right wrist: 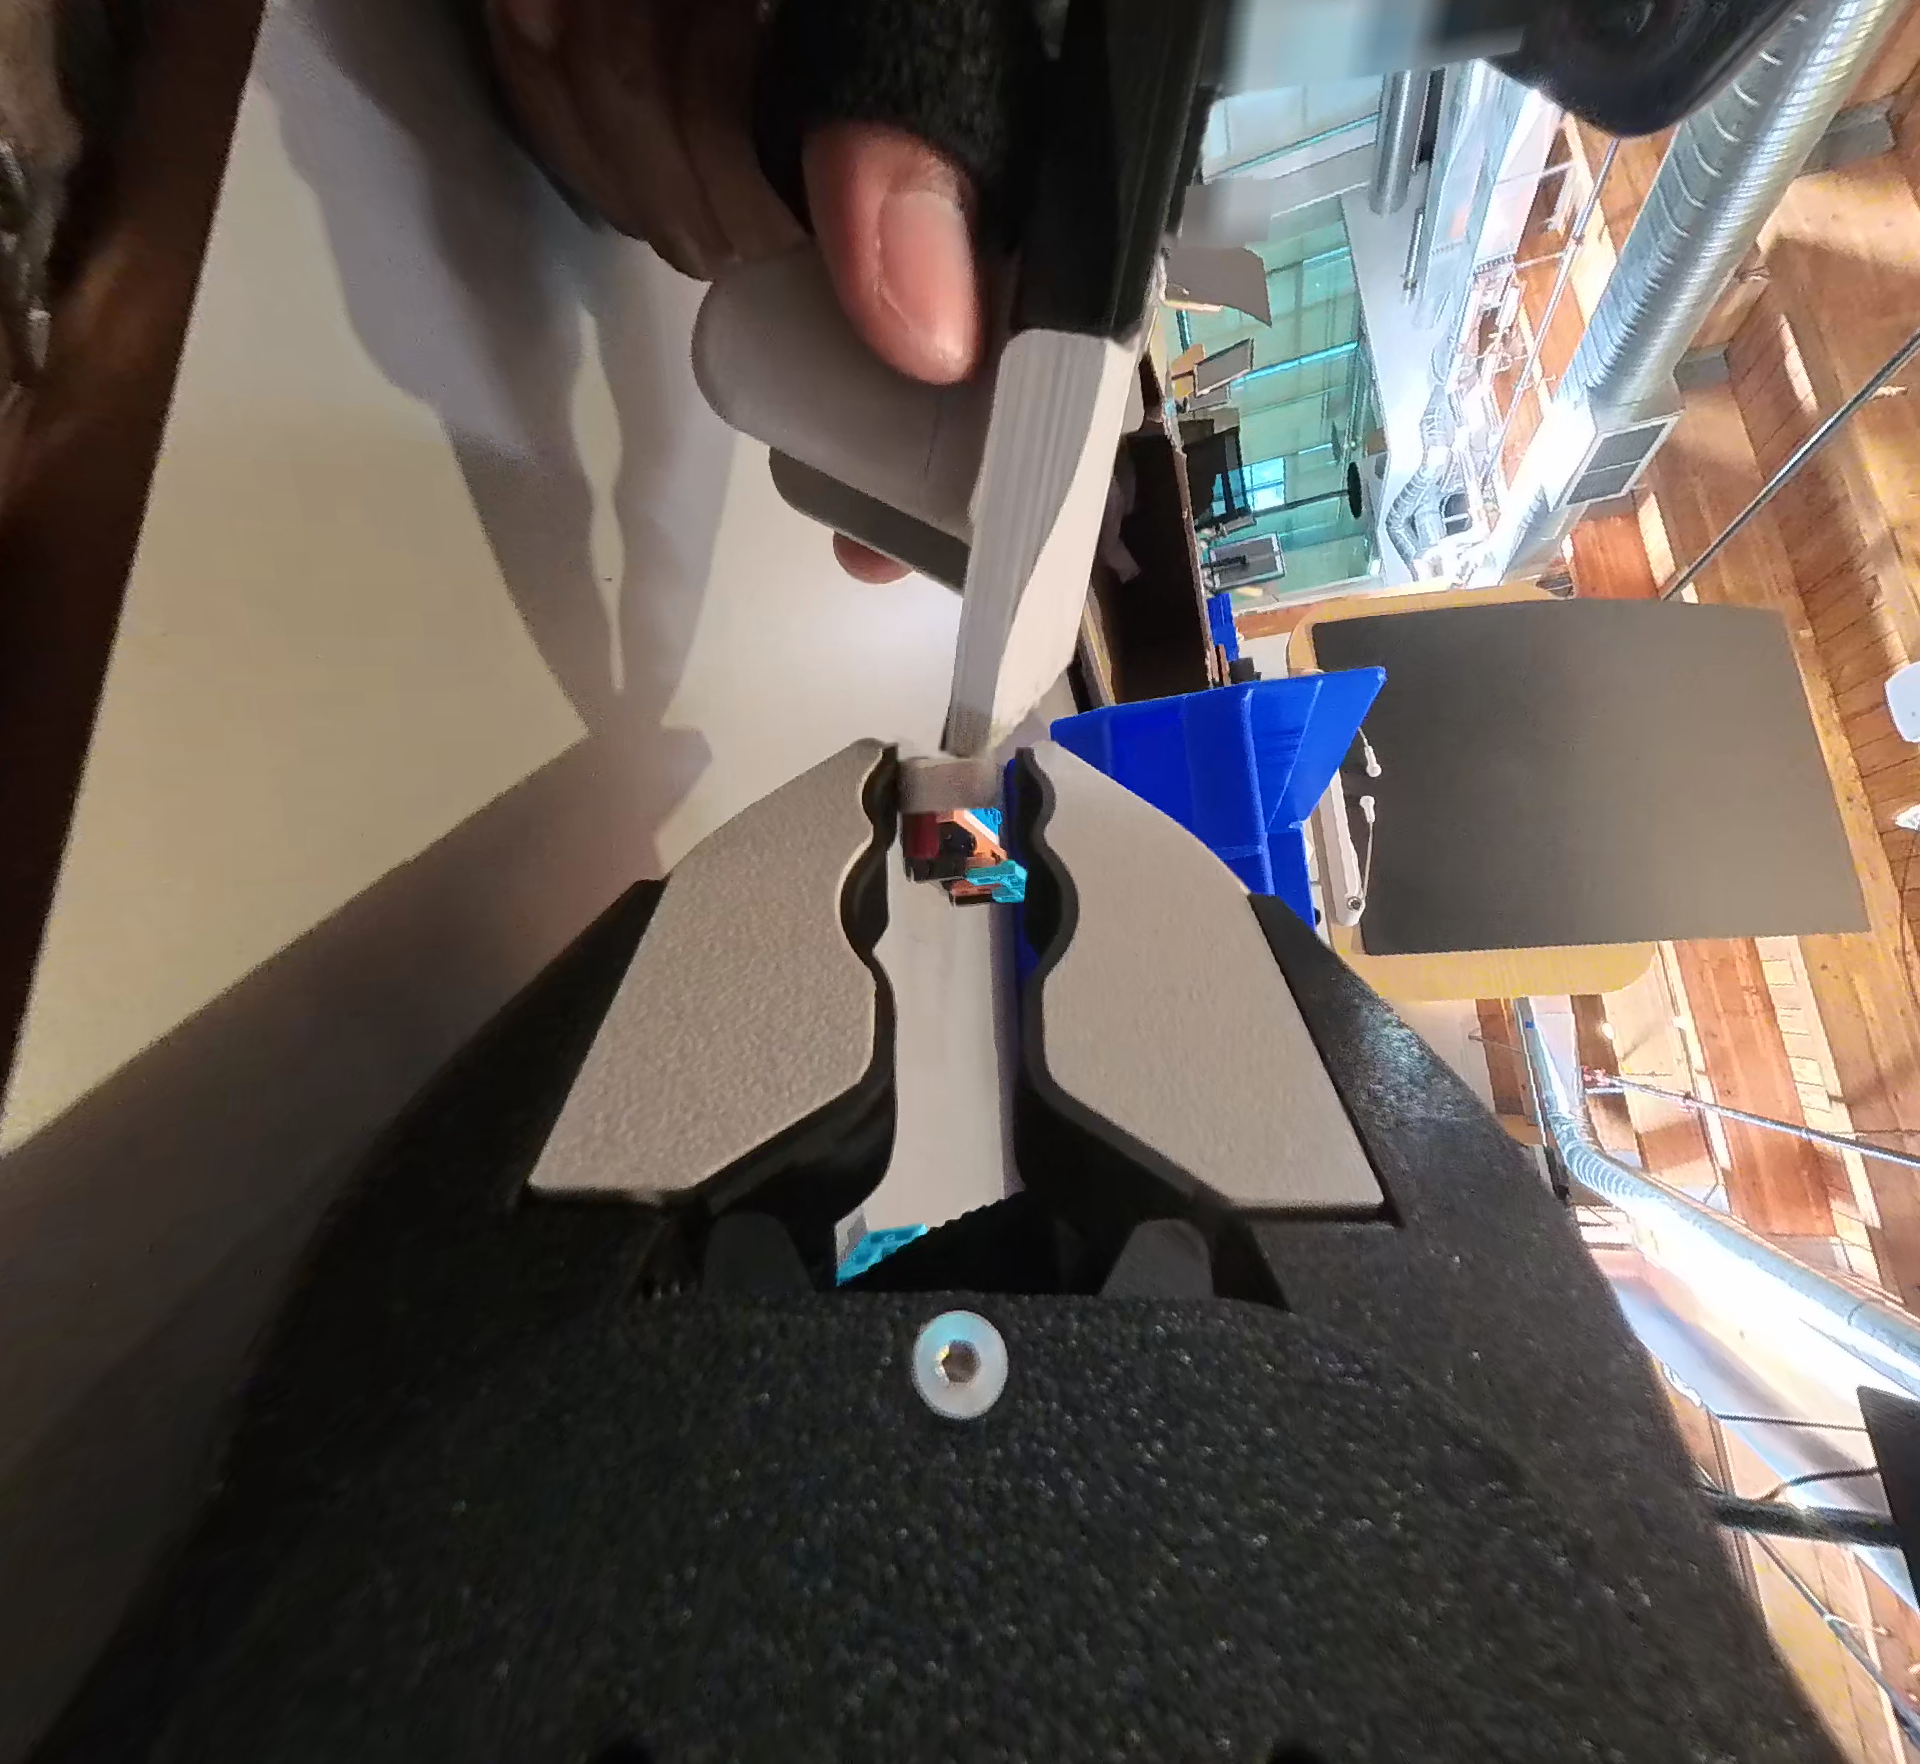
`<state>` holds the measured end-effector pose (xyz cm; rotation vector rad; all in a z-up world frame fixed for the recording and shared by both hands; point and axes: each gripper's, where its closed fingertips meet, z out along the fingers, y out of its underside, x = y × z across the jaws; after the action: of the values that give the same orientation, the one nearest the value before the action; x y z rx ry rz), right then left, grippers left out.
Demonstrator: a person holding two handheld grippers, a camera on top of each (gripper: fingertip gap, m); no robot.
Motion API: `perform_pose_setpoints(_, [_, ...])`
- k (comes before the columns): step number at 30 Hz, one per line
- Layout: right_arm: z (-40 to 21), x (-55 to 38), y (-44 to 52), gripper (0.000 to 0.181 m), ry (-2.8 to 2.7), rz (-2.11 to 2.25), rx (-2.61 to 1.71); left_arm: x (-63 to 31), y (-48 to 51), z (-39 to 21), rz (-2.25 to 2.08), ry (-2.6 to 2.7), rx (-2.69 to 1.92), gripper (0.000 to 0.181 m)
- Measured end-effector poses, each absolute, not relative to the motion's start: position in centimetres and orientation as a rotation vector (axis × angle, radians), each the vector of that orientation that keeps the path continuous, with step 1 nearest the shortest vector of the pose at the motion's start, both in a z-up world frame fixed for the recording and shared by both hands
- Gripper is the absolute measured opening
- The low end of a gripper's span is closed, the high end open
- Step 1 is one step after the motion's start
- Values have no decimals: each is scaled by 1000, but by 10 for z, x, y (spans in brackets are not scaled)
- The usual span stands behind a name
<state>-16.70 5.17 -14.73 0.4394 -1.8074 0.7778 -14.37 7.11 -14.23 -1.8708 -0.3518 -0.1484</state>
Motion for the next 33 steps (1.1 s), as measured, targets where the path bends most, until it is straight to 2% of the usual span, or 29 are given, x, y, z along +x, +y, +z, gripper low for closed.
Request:
perform_pose_setpoints(2, [-149,-168,51,17,-1815,767,442,-145,71,-142,-136,-353,-1874,4])
perform_pose_setpoints(24, [-155,-155,47,17,-1964,925,455,-136,54,-139,-308,-297,-1917,3])
perform_pose_setpoints(27, [-168,-186,88,17,-2004,718,331,-168,16,-118,-244,-420,-1810,0])
perform_pose_setpoints(29, [-156,-186,104,16,-2020,858,241,-189,-15,-107,-158,-493,-1769,0])
perform_pose_setpoints(33, [-154,-186,94,17,-1995,847,261,-169,4,-112,-173,-393,-1867,0])
